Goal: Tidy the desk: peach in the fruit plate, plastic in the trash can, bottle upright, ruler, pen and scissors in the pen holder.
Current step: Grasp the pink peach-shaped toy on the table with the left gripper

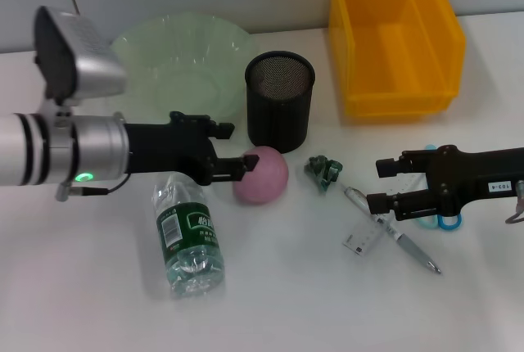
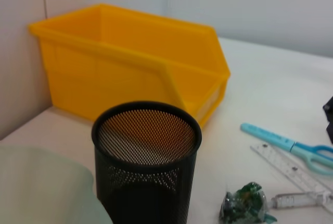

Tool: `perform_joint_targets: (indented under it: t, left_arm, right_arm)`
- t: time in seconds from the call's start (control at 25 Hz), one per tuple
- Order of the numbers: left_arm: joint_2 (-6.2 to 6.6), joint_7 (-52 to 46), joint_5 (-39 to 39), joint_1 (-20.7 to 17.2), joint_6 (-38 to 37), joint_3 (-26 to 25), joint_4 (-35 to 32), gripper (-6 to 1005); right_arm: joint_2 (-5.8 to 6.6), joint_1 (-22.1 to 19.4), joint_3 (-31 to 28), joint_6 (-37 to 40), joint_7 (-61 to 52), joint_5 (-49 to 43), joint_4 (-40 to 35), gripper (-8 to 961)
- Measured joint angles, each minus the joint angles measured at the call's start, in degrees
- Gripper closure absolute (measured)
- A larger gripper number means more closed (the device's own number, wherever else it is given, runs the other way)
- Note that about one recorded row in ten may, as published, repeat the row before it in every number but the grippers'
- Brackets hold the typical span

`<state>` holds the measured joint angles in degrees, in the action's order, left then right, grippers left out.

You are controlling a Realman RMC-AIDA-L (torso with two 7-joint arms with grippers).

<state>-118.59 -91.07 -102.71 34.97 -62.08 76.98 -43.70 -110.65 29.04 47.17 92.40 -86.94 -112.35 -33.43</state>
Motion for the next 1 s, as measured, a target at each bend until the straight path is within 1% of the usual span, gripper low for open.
perform_joint_targets:
  t: [0.04,0.2,0.44,1.0]
  left_arm:
    - [0.04,-0.79,-0.01,0.34,1.7,2.33,-0.12,344]
    - [-0.14,-2.12,-1.92,1.43,4.78,5.42,-0.1,345]
    - [-0.39,-7.62,-6.86,3.75,8.93,10.37,0.37,346]
    - [-0.53,-9.77,-6.95,4.9,8.51,12.56,0.45,348]
  right_arm:
    - [0.0,-0.02,-0.04,-0.01,0.0,0.0,-0.03,131]
    - [0.14,-0.04,-0.2,-0.03,0.0,0.0,-0.01,131]
    - [0.26,-0.11,-0.2,-0.03,0.0,-0.05,0.08,131]
    - [0.27,-0.26,-0.15,-0.12,0.0,-0.07,0.12,131]
